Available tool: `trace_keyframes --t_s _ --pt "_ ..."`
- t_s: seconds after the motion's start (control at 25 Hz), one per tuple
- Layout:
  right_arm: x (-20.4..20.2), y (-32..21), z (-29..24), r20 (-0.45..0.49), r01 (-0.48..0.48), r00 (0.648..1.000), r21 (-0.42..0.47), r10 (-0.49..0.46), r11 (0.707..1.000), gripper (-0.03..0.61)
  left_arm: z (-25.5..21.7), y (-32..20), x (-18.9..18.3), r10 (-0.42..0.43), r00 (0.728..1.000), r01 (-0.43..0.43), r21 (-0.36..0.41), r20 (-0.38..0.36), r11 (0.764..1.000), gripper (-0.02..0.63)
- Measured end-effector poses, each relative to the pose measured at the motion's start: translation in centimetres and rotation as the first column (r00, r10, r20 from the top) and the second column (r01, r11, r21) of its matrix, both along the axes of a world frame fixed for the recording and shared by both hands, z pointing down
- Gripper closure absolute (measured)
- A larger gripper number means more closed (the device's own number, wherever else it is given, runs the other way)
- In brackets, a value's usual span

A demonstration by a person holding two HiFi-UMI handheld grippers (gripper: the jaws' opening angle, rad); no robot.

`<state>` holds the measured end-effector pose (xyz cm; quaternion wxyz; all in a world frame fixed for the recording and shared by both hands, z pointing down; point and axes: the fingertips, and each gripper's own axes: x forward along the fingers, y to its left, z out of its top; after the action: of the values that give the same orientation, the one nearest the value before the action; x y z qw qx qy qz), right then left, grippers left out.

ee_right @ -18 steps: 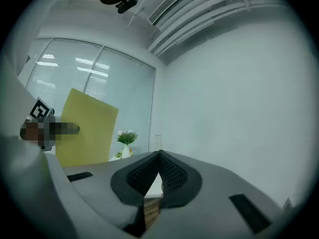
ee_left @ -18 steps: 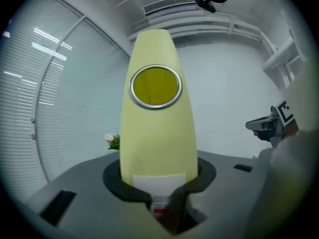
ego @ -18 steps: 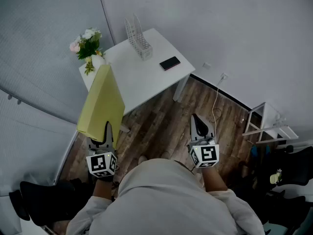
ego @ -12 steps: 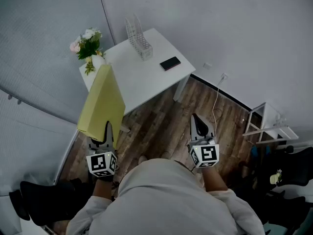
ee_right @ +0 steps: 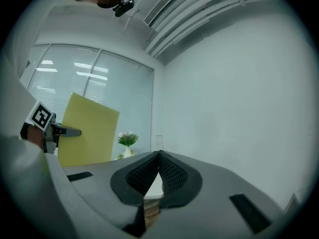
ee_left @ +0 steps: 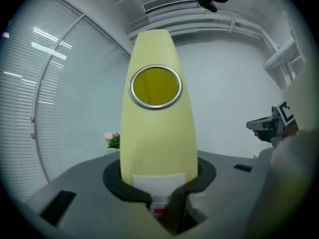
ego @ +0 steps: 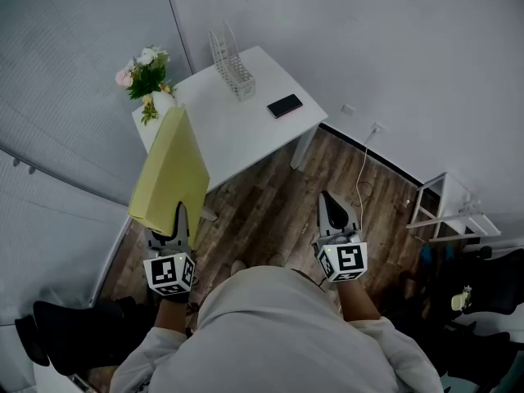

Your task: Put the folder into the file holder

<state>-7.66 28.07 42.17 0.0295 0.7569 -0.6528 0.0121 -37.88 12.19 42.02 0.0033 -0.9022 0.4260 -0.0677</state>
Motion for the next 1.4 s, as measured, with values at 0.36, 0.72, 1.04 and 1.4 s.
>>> trace_keyframes --t_s 0.36,0.72,1.04,1.4 --pt "4.1 1.5 1.0 -0.005 0.032 0.999 -0.018 -0.032 0.999 0.565 -0.2 1.0 3.3 -0.044 0.999 0.044 0.01 -0.006 0.999 0.465" --pt "6.7 0.3 3.2 0.02 0.055 0.998 -0.061 -0.054 0.997 0.565 -0.1 0.4 6.7 -0.051 0.999 0.051 0.007 0.001 0.999 0.465" --pt "9.4 -7.5 5.6 0.018 0.078 0.997 -0.118 -0.076 0.99 0.565 1.8 -6.5 11.3 -0.038 0.999 0.038 0.015 0.008 0.999 0.465" --pt "15.8 -21.3 4.1 0.003 0.072 0.997 -0.123 -0.072 0.99 0.565 1.9 -17.8 19.3 0.014 1.0 -0.014 -0.019 -0.002 1.0 0.465"
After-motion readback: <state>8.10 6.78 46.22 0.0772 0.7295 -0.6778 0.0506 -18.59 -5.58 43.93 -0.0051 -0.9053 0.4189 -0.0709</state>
